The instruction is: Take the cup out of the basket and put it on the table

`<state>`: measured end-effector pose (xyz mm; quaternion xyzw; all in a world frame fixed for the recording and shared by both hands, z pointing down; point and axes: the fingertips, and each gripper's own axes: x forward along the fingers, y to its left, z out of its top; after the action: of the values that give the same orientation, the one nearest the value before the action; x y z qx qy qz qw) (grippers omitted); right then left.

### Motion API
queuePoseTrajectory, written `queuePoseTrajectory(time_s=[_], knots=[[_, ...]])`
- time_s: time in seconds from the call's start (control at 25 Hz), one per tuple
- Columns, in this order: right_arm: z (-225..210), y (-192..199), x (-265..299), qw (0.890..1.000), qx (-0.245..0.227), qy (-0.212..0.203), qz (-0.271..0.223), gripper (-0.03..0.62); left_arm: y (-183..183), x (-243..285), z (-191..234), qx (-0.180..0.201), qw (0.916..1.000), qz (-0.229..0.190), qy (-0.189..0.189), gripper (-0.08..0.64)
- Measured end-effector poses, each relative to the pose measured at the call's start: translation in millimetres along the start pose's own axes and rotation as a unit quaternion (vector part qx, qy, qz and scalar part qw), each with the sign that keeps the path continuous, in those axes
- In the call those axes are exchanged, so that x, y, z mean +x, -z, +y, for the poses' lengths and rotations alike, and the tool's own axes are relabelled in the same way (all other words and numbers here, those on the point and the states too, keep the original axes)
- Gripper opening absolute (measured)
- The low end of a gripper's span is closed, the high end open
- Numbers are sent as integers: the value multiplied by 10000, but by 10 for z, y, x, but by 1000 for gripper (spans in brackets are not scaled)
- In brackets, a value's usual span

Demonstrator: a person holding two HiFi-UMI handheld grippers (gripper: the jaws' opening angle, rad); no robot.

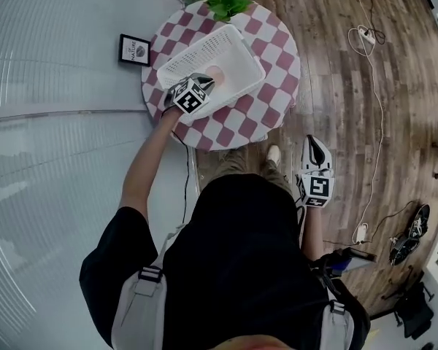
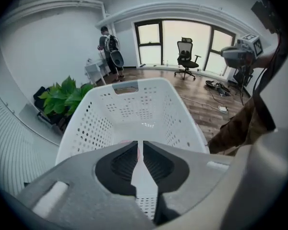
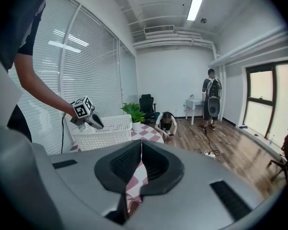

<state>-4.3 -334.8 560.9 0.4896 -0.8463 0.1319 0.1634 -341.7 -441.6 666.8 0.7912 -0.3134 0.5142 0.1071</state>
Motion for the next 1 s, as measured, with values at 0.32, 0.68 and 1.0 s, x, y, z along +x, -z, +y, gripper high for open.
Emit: queuePoseTrajectory(time_s=[0.32, 0.68, 1.0], knots=[[-6, 118, -45, 9983, 186, 497, 235, 12, 404, 578, 106, 236, 9951, 783, 560, 72], [74, 131, 0, 9960, 328, 751, 354, 12, 470, 934, 76, 638, 9856, 1194, 1013, 74], [26, 89, 35, 9947, 366, 888, 376, 12, 570, 1140, 24, 673, 9793, 1474, 1212, 74]])
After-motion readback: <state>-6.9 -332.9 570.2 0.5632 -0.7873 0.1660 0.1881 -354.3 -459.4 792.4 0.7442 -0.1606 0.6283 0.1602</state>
